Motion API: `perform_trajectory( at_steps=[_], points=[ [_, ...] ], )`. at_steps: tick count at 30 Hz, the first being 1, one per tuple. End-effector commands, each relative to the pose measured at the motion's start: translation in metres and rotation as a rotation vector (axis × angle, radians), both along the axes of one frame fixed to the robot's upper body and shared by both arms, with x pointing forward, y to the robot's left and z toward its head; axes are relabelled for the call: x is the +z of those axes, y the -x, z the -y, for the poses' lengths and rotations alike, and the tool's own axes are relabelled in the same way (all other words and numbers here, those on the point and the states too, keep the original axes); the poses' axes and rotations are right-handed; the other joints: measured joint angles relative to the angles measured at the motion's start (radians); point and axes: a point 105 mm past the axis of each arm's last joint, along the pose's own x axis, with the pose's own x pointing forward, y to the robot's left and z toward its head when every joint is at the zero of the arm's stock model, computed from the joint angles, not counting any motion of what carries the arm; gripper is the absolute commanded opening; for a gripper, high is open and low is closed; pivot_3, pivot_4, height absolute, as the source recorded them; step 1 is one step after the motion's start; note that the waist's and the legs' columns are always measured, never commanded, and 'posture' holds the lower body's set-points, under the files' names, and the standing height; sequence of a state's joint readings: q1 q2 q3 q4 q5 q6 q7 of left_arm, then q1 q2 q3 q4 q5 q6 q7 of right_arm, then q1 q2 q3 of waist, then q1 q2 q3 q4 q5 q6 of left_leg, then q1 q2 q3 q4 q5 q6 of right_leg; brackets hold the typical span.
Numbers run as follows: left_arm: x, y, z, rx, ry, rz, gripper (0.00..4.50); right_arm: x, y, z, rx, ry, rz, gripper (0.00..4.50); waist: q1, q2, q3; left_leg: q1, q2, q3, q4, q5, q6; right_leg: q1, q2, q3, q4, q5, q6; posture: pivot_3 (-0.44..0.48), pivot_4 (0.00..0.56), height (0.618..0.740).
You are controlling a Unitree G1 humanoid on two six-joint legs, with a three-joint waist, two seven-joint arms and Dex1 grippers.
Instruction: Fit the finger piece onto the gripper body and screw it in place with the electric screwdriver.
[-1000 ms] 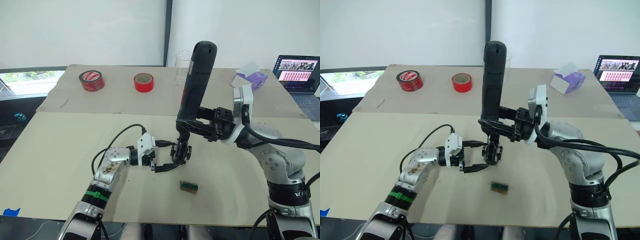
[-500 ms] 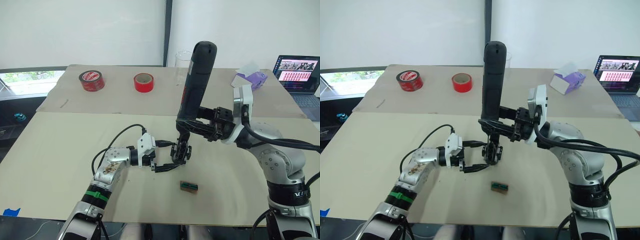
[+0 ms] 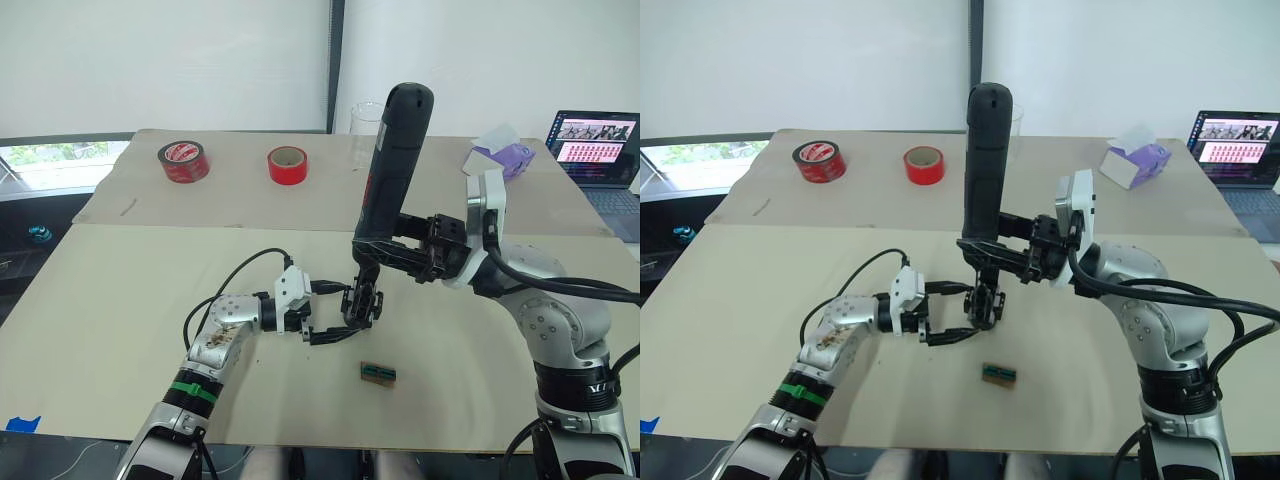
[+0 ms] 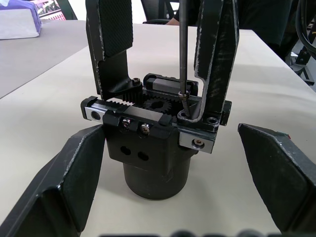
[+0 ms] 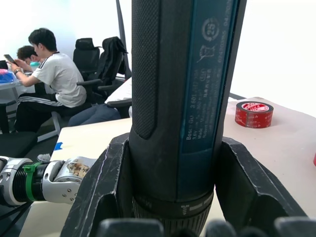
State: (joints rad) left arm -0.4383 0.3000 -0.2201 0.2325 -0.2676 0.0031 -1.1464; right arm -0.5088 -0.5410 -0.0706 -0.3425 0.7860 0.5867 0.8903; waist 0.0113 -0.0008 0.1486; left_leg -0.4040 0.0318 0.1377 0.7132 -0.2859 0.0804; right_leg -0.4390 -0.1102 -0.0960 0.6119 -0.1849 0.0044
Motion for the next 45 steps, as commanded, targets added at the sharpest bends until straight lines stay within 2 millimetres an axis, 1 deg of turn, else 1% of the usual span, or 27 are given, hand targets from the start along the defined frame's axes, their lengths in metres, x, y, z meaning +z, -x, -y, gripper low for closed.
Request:
perform_trajectory(
  at_steps=[1, 15, 22, 26, 35, 41, 45],
  points=[
    [0.006, 0.001, 0.006, -0.016, 0.009, 0.03, 4.5, 0.016, 0.003, 0.002, -0.005, -0.022, 0.081, 1.91, 0.0, 0.0, 0.0, 0.0, 0.0, 0.0, 0.0, 0.0, 0.0, 0.0, 0.0, 0.0, 0.0, 0.0, 0.0, 0.0, 0.15, 0.74],
    [0.006, 0.001, 0.009, -0.022, 0.006, 0.029, 4.5, 0.016, 0.003, 0.003, -0.01, -0.021, 0.086, 1.91, 0.0, 0.0, 0.0, 0.0, 0.0, 0.0, 0.0, 0.0, 0.0, 0.0, 0.0, 0.0, 0.0, 0.0, 0.0, 0.0, 0.15, 0.74],
    [0.006, 0.001, 0.01, -0.021, 0.003, 0.028, 4.5, 0.009, 0.006, 0.002, 0.005, 0.01, 0.083, 1.91, 0.001, 0.0, 0.0, 0.0, 0.0, 0.0, 0.0, 0.0, 0.0, 0.0, 0.0, 0.0, 0.0, 0.0, 0.0, 0.0, 0.15, 0.74],
    [0.003, -0.001, 0.009, -0.013, -0.011, 0.025, 4.5, 0.006, 0.009, 0.0, 0.01, 0.016, 0.079, 1.91, 0.0, 0.0, 0.0, 0.0, 0.0, 0.0, 0.0, 0.0, 0.0, 0.0, 0.0, 0.0, 0.0, 0.0, 0.0, 0.0, 0.15, 0.74],
    [-0.002, -0.003, 0.008, -0.005, -0.031, 0.011, 4.5, 0.006, 0.008, 0.0, 0.003, 0.012, 0.079, 1.91, 0.0, 0.0, 0.0, 0.0, 0.0, 0.0, 0.0, 0.0, 0.0, 0.0, 0.0, 0.0, 0.0, 0.0, 0.0, 0.0, 0.15, 0.74],
    [-0.008, -0.007, 0.006, -0.001, -0.056, -0.005, 4.5, 0.009, 0.007, 0.0, 0.002, 0.006, 0.082, 1.91, 0.0, 0.0, 0.0, 0.0, 0.0, 0.0, 0.0, 0.0, 0.0, 0.0, 0.0, 0.0, 0.0, 0.0, 0.0, 0.0, 0.15, 0.74],
    [-0.015, -0.011, 0.008, -0.008, -0.085, -0.032, 4.5, 0.01, 0.007, 0.0, 0.003, 0.006, 0.084, 1.91, 0.001, 0.0, 0.0, 0.0, 0.0, 0.0, 0.0, 0.0, 0.0, 0.0, 0.0, 0.0, 0.0, 0.0, 0.0, 0.0, 0.15, 0.74]
  ],
)
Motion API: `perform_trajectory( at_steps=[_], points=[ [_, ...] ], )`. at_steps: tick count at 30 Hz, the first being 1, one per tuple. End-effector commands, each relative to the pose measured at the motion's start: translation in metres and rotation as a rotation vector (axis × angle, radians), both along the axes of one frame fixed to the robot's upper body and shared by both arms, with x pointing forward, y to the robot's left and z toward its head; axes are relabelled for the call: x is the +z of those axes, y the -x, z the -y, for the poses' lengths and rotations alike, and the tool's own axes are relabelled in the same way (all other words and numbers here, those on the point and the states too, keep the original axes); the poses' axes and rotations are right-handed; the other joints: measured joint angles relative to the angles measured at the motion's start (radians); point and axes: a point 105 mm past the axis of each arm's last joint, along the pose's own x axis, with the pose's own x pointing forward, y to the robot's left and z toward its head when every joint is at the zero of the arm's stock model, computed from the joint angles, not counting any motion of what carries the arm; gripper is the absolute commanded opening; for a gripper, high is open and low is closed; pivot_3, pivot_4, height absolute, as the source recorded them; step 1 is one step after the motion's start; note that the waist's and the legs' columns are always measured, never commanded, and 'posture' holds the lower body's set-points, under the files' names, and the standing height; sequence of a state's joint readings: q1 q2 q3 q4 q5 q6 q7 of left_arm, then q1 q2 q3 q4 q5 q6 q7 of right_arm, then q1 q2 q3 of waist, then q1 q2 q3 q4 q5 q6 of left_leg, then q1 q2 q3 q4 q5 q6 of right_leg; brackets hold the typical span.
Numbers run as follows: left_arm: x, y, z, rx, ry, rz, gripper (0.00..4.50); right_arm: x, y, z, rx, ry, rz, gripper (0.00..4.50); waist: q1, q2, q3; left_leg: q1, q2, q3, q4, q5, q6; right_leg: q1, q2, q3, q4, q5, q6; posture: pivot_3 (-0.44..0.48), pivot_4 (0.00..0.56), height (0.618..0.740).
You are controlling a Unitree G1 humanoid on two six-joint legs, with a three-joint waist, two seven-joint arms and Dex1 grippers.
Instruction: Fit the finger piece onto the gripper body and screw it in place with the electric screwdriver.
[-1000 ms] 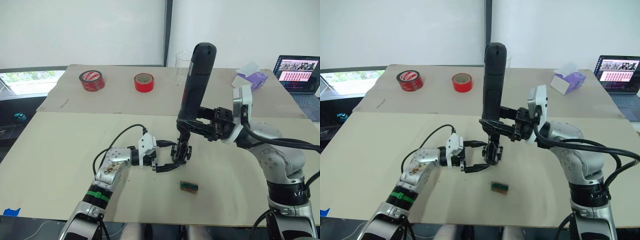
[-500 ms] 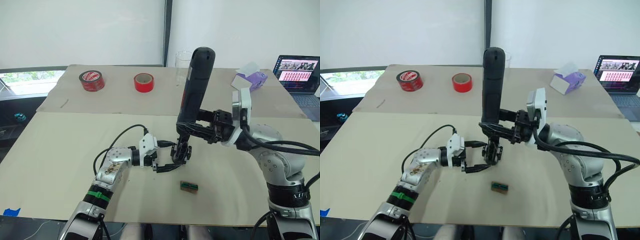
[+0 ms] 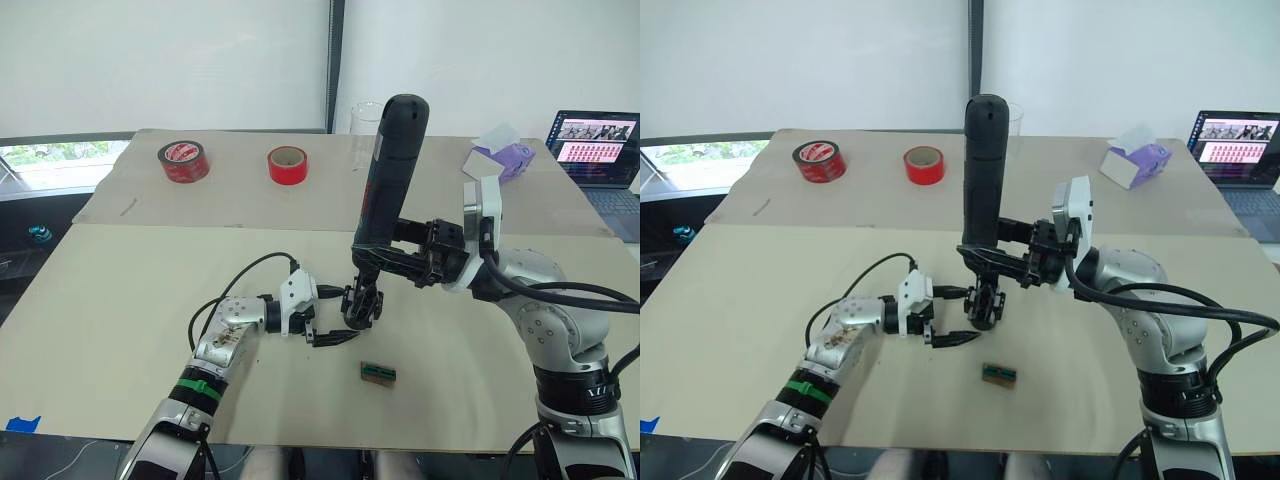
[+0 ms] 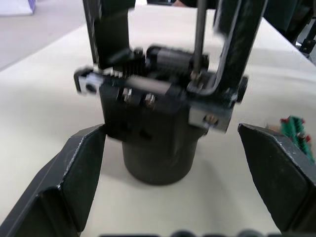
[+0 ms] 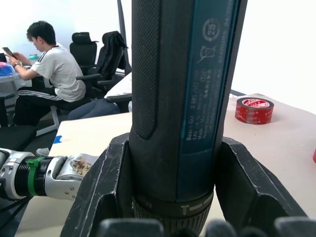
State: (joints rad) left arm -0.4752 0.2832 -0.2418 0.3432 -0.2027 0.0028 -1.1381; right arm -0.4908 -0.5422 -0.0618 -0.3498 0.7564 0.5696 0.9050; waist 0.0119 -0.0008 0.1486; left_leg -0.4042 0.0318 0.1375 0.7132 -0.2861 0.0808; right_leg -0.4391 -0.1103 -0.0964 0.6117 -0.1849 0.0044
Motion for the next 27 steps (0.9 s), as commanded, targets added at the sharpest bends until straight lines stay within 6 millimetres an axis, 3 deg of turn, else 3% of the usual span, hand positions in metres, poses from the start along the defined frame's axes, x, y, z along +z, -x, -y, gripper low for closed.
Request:
perform_trajectory(
  at_steps=[1, 15, 27],
  points=[
    [0.004, -0.004, 0.007, -0.031, -0.007, 0.02, 4.5, 0.015, 0.006, 0.0, 0.007, -0.016, 0.074, 1.91, 0.0, 0.0, 0.0, 0.0, 0.0, 0.0, 0.0, 0.0, 0.0, 0.0, 0.0, 0.0, 0.0, 0.0, 0.0, 0.0, 0.15, 0.74],
    [-0.002, -0.009, 0.025, -0.102, -0.018, 0.011, 4.5, 0.017, 0.006, 0.0, 0.006, -0.012, 0.075, 1.91, 0.0, 0.0, 0.0, 0.0, 0.0, 0.0, 0.0, 0.0, 0.001, 0.0, 0.0, 0.0, 0.0, 0.0, 0.0, 0.0, 0.15, 0.74],
    [-0.01, -0.011, 0.029, -0.105, -0.026, -0.004, 4.5, 0.016, 0.007, 0.002, -0.006, -0.007, 0.072, 1.91, 0.0, 0.0, 0.0, 0.0, 0.0, 0.0, 0.0, -0.001, 0.001, 0.0, -0.001, 0.0, 0.0, 0.0, 0.0, 0.0, 0.15, 0.74]
  ],
)
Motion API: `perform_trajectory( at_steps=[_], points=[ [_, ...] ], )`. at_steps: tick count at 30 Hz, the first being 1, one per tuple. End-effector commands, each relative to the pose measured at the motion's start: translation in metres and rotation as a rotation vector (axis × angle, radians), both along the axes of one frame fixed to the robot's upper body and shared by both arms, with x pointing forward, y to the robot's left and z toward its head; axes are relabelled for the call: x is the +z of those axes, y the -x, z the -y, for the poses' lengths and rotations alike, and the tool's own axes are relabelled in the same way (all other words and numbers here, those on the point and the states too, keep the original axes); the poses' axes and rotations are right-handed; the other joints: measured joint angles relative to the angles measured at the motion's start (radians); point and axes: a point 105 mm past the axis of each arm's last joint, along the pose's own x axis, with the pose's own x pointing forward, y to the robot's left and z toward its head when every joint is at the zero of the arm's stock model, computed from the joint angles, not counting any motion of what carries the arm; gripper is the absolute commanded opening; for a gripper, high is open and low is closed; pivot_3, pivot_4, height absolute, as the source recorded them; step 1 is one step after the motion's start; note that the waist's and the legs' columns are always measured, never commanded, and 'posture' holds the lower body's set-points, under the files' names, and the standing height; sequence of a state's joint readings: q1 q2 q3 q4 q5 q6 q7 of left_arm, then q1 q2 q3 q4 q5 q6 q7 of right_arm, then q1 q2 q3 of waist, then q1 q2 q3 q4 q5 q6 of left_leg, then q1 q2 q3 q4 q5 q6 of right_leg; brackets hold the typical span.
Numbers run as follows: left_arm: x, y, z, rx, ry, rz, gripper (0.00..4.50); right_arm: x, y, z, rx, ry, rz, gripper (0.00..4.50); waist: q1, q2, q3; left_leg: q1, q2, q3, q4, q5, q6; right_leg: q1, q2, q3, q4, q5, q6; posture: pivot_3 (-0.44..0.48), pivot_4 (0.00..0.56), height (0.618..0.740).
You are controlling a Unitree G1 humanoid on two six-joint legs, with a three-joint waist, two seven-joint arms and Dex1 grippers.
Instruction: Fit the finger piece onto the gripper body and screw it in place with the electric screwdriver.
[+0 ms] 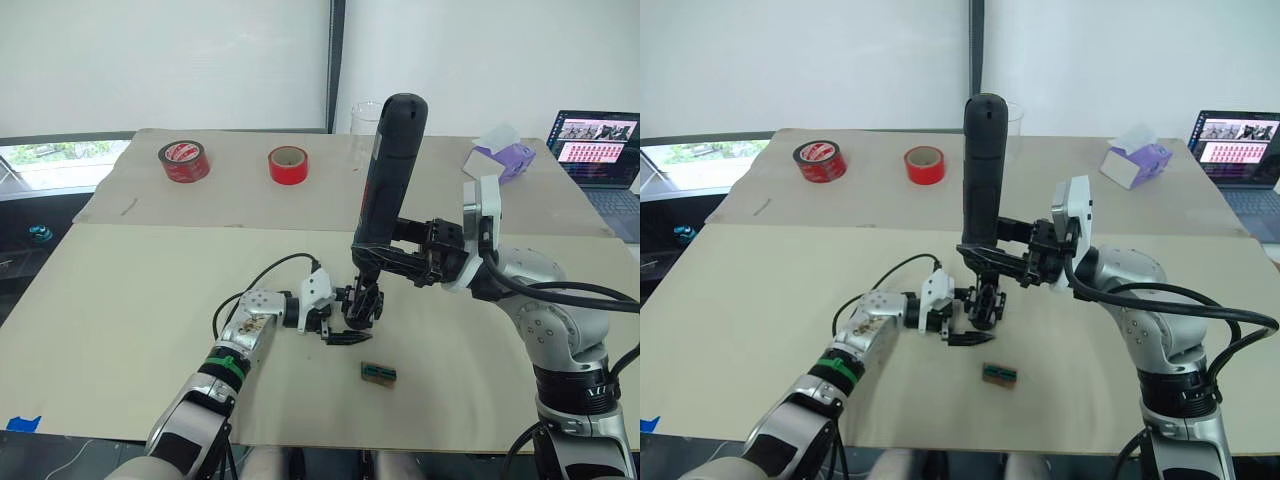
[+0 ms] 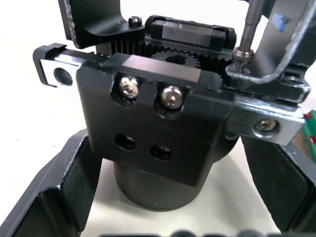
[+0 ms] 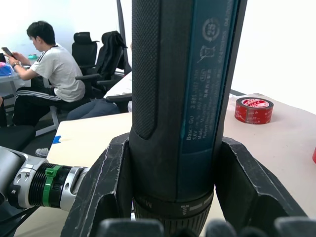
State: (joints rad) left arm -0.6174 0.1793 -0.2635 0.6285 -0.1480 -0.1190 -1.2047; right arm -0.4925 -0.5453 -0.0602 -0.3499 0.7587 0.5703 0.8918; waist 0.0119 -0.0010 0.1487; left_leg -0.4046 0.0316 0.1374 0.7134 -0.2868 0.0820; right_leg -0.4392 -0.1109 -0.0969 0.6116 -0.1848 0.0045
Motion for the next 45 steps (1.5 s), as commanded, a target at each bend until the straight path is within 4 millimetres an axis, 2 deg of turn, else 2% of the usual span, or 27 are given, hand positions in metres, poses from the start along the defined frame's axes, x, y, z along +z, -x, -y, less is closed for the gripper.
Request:
perform_trajectory(
  at_steps=[1, 2, 3, 6, 19, 36, 45],
  points=[
    [0.0, -0.001, 0.002, -0.004, -0.008, 0.017, 4.5, 0.016, 0.008, 0.001, 0.003, -0.005, 0.073, 1.91, 0.0, 0.0, 0.0, 0.0, 0.0, 0.0, 0.0, 0.0, 0.0, 0.0, 0.0, 0.0, 0.0, 0.0, 0.0, 0.0, 0.15, 0.74],
    [-0.001, -0.002, 0.001, 0.0, -0.01, 0.016, 3.96, 0.016, 0.008, 0.002, 0.002, -0.004, 0.073, 1.91, 0.001, 0.0, 0.0, 0.0, 0.0, 0.0, 0.0, 0.0, 0.0, 0.0, 0.0, 0.0, 0.0, 0.0, 0.0, 0.0, 0.15, 0.74],
    [-0.002, -0.002, 0.001, 0.003, -0.013, 0.015, 3.69, 0.015, 0.008, 0.002, 0.001, -0.003, 0.072, 1.91, 0.0, 0.0, 0.0, 0.0, 0.0, 0.0, 0.0, 0.0, 0.0, 0.0, 0.0, 0.0, 0.0, 0.0, 0.0, 0.0, 0.15, 0.74],
    [-0.007, -0.002, 0.001, 0.001, -0.04, 0.022, 2.33, 0.015, 0.008, 0.002, -0.002, 0.002, 0.07, 1.91, 0.0, 0.0, 0.0, 0.001, 0.0, 0.0, 0.0, 0.0, 0.0, 0.0, -0.001, 0.0, 0.0, 0.0, 0.0, 0.0, 0.15, 0.74],
    [-0.014, 0.003, 0.004, -0.012, -0.041, 0.011, 2.32, -0.001, 0.008, -0.002, -0.013, 0.031, 0.022, 1.91, 0.002, 0.0, 0.0, 0.001, 0.0, -0.001, 0.001, 0.0, 0.001, 0.001, -0.001, -0.001, 0.0, 0.0, 0.0, 0.0, 0.15, 0.74],
    [-0.02, 0.007, -0.001, -0.042, -0.023, -0.012, 2.32, -0.058, -0.003, -0.006, -0.071, 0.129, -0.109, 1.91, -0.003, -0.003, -0.017, 0.006, 0.001, -0.001, -0.001, -0.001, 0.001, 0.005, -0.001, -0.001, -0.001, -0.001, 0.0, 0.0, 0.15, 0.74],
    [-0.022, 0.009, -0.002, -0.044, -0.019, -0.031, 2.32, -0.055, -0.005, -0.009, -0.071, 0.122, -0.104, 1.91, -0.004, -0.005, -0.025, 0.007, 0.001, -0.001, -0.002, -0.001, 0.001, 0.005, -0.002, -0.001, -0.001, -0.002, 0.0, 0.0, 0.15, 0.74]
  ],
)
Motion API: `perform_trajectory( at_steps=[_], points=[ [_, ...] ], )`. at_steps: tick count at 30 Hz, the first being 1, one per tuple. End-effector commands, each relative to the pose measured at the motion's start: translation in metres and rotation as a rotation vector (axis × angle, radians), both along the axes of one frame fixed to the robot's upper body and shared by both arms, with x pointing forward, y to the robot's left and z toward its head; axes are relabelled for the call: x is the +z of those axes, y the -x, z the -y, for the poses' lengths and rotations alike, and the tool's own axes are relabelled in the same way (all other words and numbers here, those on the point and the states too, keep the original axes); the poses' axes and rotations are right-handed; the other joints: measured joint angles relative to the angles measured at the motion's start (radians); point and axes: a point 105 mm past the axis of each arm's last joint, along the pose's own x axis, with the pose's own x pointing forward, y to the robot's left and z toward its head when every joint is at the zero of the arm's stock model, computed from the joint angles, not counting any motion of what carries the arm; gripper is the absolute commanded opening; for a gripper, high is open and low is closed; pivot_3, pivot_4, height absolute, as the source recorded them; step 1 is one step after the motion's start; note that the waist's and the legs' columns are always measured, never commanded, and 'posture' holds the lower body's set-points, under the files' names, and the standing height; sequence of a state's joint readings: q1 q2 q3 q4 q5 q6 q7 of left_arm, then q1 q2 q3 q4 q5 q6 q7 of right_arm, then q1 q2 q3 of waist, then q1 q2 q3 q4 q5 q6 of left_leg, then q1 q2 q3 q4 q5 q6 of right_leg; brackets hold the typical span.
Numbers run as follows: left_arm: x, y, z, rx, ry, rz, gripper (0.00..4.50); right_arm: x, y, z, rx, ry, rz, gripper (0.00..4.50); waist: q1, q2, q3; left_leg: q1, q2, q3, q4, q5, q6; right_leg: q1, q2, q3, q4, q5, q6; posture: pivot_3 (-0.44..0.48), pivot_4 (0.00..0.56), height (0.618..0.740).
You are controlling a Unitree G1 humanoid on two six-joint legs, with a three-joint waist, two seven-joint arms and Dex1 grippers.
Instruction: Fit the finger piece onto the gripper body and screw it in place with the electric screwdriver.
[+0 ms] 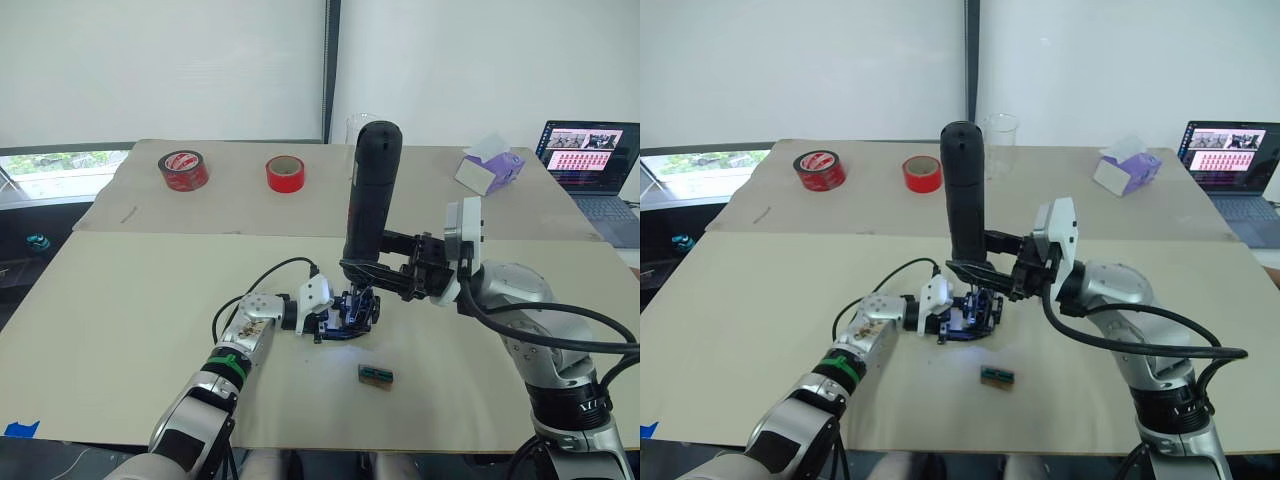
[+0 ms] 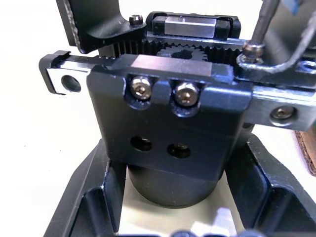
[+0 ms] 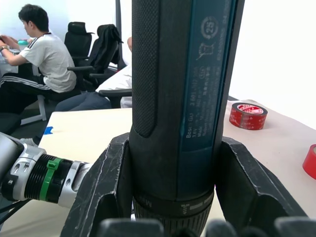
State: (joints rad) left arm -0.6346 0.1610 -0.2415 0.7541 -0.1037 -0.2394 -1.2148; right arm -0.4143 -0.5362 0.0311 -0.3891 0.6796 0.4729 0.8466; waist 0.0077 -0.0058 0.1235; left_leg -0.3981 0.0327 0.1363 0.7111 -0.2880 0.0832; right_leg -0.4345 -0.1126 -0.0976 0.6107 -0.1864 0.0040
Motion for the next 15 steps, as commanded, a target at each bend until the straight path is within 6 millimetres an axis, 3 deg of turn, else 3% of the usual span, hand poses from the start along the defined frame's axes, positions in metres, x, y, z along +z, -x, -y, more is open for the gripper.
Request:
perform_trajectory(
  at_steps=[1, 9, 15],
  points=[
    [-0.011, 0.012, 0.001, -0.047, -0.003, -0.059, 2.32, -0.029, -0.01, 0.004, -0.043, 0.067, -0.117, 1.91, 0.0, 0.0, 0.0, 0.0, 0.0, 0.0, 0.0, 0.0, 0.0, 0.0, 0.0, 0.0, 0.0, 0.0, 0.0, 0.0, 0.15, 0.74],
    [-0.017, 0.013, -0.002, -0.041, -0.03, -0.095, 2.32, 0.024, -0.005, 0.002, 0.049, -0.053, 0.023, 1.91, -0.006, 0.0, 0.0, -0.001, 0.0, 0.0, 0.0, 0.0, 0.0, -0.002, 0.0, 0.0, 0.0, 0.0, 0.0, 0.0, 0.15, 0.74],
    [-0.026, 0.015, -0.003, -0.027, -0.069, -0.128, 2.32, 0.049, 0.004, 0.002, 0.119, -0.061, 0.095, 1.91, -0.005, 0.001, 0.001, -0.005, 0.0, 0.0, 0.0, 0.0, 0.0, -0.005, 0.0, 0.0, 0.0, 0.0, 0.0, 0.0, 0.15, 0.74]
  ],
)
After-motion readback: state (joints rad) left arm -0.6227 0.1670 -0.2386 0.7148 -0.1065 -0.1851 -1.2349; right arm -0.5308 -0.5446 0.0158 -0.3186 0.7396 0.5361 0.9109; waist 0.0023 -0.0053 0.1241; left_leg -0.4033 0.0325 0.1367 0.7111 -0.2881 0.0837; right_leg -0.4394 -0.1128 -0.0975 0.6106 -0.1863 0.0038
